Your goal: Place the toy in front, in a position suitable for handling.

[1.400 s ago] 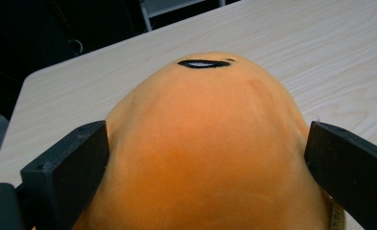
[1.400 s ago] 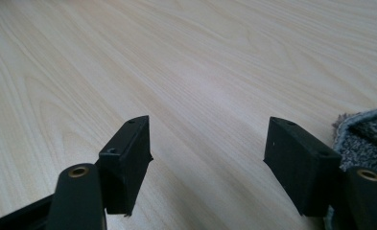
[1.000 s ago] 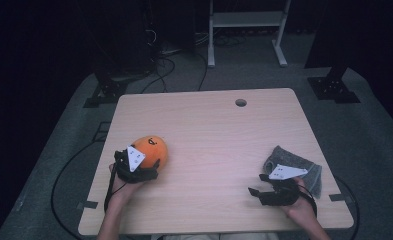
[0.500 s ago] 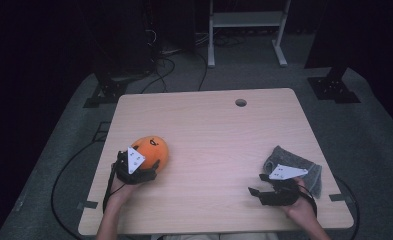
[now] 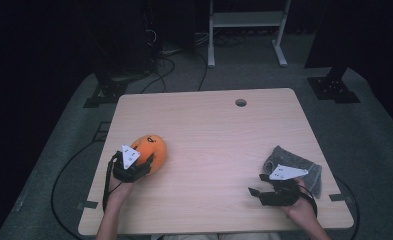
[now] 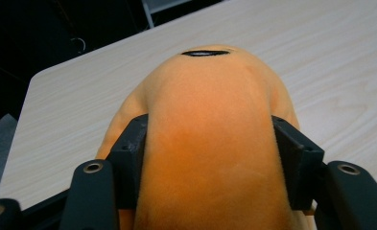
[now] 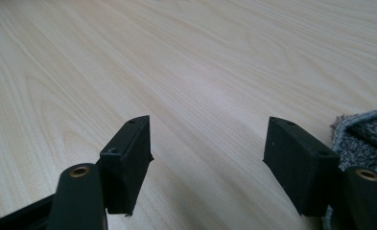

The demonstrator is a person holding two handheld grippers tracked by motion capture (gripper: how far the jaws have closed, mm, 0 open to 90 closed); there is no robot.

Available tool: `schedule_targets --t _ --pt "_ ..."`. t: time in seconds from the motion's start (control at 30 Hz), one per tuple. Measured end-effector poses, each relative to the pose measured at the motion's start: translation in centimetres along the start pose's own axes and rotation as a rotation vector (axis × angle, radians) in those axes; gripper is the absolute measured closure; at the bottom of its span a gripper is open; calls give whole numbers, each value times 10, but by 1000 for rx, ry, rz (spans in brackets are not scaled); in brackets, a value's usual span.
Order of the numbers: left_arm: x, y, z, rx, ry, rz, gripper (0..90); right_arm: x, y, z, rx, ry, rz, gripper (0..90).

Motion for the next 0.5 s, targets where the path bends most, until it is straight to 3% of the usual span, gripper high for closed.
schedule_targets --t 0.07,0.1,0.13,0.17,0.27,0.3,0.37,0.5 --pt "4 -2 0 -14 -45 4 411 0 0 0 -1 3 0 320" --pt "4 -2 0 -14 -45 4 414 0 0 0 -1 3 0 320" --pt "8 -3 -2 -34 -88 7 415 -1 0 0 2 4 0 319" --pt "8 -3 -2 -34 -88 7 415 -1 0 0 2 4 0 319" --pt "11 -8 -7 -83 -160 33 415 -1 0 0 -2 0 1 319" --pt "11 -8 -7 -83 -160 33 414 -1 0 0 -2 0 1 319" --pt "7 -15 -15 -129 -181 65 412 -1 0 0 -5 4 0 319" --pt "-5 -20 -24 -156 -162 90 406 -1 0 0 0 7 1 319"
Point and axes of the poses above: each handheld gripper's, and its own axes: y roughly forward along the jaws, z roughly out of its underside, x roughly to its left, the point moved 5 cm from there along y, roughly forward along the jaws, and after that the axes turned 8 degrees about -z, right-handed, at the moved point
